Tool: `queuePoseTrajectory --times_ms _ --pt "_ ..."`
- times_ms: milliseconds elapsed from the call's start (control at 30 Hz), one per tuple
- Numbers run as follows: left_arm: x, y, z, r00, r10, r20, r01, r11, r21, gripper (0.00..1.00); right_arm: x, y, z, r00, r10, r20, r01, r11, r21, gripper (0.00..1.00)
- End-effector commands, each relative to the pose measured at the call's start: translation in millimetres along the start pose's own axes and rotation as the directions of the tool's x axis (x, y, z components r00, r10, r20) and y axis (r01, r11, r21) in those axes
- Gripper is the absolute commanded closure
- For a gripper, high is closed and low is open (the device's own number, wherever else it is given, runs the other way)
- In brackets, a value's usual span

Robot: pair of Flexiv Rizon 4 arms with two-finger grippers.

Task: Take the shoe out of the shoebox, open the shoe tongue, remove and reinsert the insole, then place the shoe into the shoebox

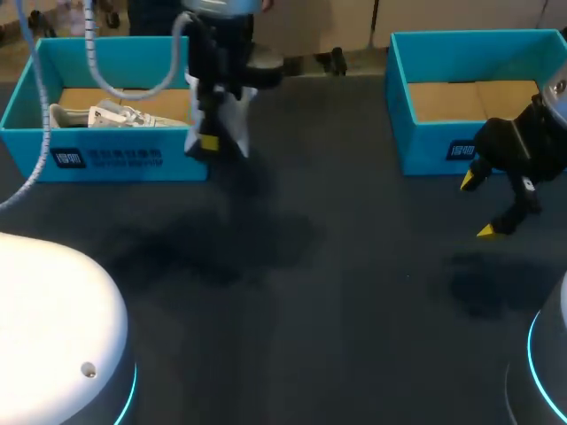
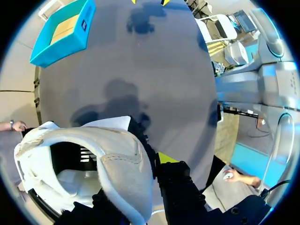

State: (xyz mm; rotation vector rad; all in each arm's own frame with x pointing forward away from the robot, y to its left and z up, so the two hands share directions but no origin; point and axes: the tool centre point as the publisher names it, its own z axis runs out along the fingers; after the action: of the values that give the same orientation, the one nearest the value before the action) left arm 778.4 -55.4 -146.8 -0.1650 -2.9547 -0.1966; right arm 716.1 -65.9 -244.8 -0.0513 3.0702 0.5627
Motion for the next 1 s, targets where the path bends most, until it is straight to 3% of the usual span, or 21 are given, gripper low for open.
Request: queuePoseTrajectory --times_ms 33,400,633,1000 --pt "-7.3 47 0 1.0 -0.002 0.009 0.001 0.998 0.058 1.0 0.0 0.3 1 1.0 0.001 0.001 -0.001 1.0 0.002 0.0" --pt "-47.3 125 4 1.0 -0.015 0.004 0.014 0.997 0.071 1.0 0.0 0.3 1 1.0 0.001 0.001 -0.001 1.0 0.002 0.0" --pt "-78.4 181 6 0.991 -0.13 0.005 0.129 0.987 0.097 1.0 0.0 0.3 1 1.0 0.001 0.001 -0.001 1.0 0.002 0.0" --pt "-102.5 252 6 0.995 -0.096 0.029 0.094 0.993 0.067 1.0 0.0 0.3 1 1.0 0.001 0.001 -0.001 1.0 0.002 0.0"
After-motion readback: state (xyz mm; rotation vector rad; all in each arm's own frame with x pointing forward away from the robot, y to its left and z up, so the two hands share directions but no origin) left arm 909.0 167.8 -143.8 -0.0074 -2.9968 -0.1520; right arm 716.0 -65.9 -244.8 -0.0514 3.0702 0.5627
